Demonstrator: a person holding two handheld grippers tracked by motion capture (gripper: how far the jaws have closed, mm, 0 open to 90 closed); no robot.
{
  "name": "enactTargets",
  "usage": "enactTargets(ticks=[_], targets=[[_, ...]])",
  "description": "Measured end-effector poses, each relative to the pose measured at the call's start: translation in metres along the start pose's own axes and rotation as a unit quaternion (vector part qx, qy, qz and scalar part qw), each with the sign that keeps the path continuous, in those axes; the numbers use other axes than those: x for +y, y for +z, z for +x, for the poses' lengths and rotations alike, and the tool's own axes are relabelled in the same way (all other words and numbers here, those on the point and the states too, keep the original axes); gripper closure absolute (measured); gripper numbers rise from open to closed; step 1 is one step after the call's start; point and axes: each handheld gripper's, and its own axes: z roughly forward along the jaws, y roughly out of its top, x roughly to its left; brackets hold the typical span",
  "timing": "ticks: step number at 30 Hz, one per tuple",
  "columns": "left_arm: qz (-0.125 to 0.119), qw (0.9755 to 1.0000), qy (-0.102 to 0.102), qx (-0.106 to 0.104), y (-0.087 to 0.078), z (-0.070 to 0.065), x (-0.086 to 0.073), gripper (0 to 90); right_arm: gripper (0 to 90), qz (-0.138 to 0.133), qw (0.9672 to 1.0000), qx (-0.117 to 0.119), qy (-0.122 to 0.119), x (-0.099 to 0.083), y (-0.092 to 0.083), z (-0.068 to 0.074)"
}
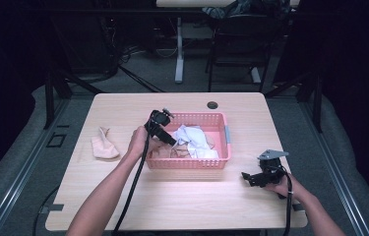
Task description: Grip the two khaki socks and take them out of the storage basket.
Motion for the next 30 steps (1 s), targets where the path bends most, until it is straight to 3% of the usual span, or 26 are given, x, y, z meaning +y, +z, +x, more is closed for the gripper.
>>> enactTargets(ticks=[8,13,30], targets=[[0.032,0.9993,-0.003,0.017,0.008,-0.002,0.0,64.0,0.0,0.0,1.0,0.0,0.0,0.0,0.0,0.0],[0.034,0.9992,-0.001,0.019,0.008,-0.002,-0.001,80.3,0.0,0.0,1.0,0.0,0.0,0.0,0.0,0.0],[-0.025,0.9996,0.011,0.01,-0.045,0.003,-0.001,83.9,0.0,0.0,1.0,0.0,0.0,0.0,0.0,0.0]])
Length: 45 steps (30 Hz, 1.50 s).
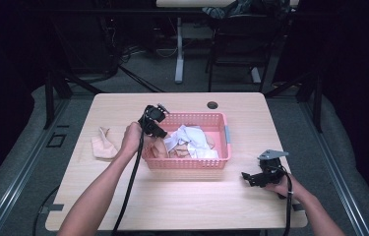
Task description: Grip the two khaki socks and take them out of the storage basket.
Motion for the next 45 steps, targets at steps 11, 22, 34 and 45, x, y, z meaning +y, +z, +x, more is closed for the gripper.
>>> enactTargets(ticks=[11,22,34,45], targets=[[-0.028,0.9996,0.007,0.002,-0.032,0.0,0.009,83.8,0.0,0.0,1.0,0.0,0.0,0.0,0.0,0.0],[-0.045,0.9989,0.011,0.005,-0.061,0.004,0.02,83.9,0.0,0.0,1.0,0.0,0.0,0.0,0.0,0.0],[-0.063,0.9979,0.01,0.015,-0.096,0.011,0.026,83.8,0.0,0.001,1.0,-0.001,-0.002,0.0,0.0,0.0],[-0.079,0.9964,-0.006,0.029,-0.129,0.03,0.016,83.8,0.0,0.001,1.0,-0.001,-0.001,0.0,0.0,0.0]])
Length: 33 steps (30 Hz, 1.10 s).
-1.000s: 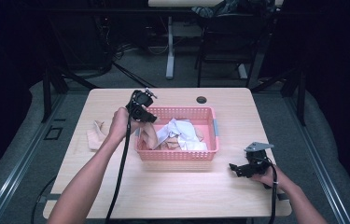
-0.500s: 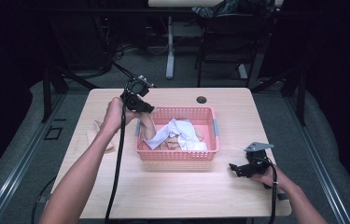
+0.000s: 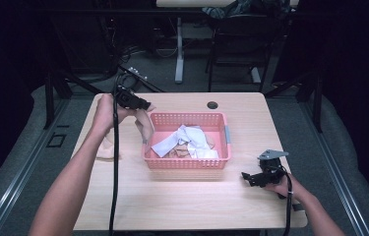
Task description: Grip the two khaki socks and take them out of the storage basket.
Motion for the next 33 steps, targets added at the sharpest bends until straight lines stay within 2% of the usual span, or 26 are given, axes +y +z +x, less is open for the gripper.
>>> enactTargets(ticks=[6,21,28,33], targets=[[-0.006,0.9998,-0.014,0.013,-0.016,0.013,-0.008,83.7,0.0,0.0,1.0,0.0,0.0,0.0,0.0,0.0],[0.007,0.9975,-0.05,0.05,-0.044,0.047,-0.044,83.7,0.0,0.0,1.0,0.0,0.0,0.0,0.0,0.0],[0.015,0.9953,-0.074,0.061,-0.049,0.064,-0.066,83.7,0.0,-0.001,1.0,0.001,0.001,0.0,0.0,0.0],[0.024,0.993,-0.096,0.065,-0.045,0.076,-0.083,83.6,0.0,-0.001,1.0,0.001,0.001,0.0,0.0,0.0]])
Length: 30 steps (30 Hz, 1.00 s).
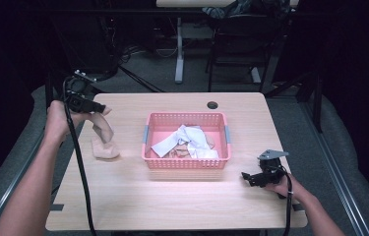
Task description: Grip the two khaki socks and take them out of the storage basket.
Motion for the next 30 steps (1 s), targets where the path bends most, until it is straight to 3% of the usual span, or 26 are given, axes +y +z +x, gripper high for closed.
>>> enactTargets(ticks=[4,9,15,17,20,24,30], targets=[[0.004,0.9999,-0.015,-0.002,0.006,0.008,-0.011,83.6,0.0,0.0,1.0,0.0,0.0,0.0,0.0,0.0],[0.027,0.9994,-0.022,-0.001,0.019,0.014,-0.022,83.6,0.0,0.0,1.0,0.0,0.0,0.0,0.0,0.0],[0.051,0.9979,-0.04,0.0,0.042,0.02,-0.037,83.5,0.0,0.0,1.0,0.0,0.001,0.0,0.0,0.0],[0.057,0.9972,-0.048,-0.008,0.05,0.021,-0.043,83.5,0.0,0.0,1.0,0.0,0.0,0.0,0.0,0.0],[0.071,0.9962,-0.049,-0.008,0.063,0.02,-0.05,83.4,0.0,0.0,1.0,0.0,0.0,0.0,0.0,0.0],[0.078,0.9953,-0.055,-0.012,0.079,0.02,-0.06,83.2,0.0,0.0,1.0,0.0,0.0,0.0,0.0,0.0],[0.088,0.9927,-0.081,-0.015,0.103,0.024,-0.076,82.2,0.0,0.0,1.0,0.0,0.0,0.0,0.0,0.0]])
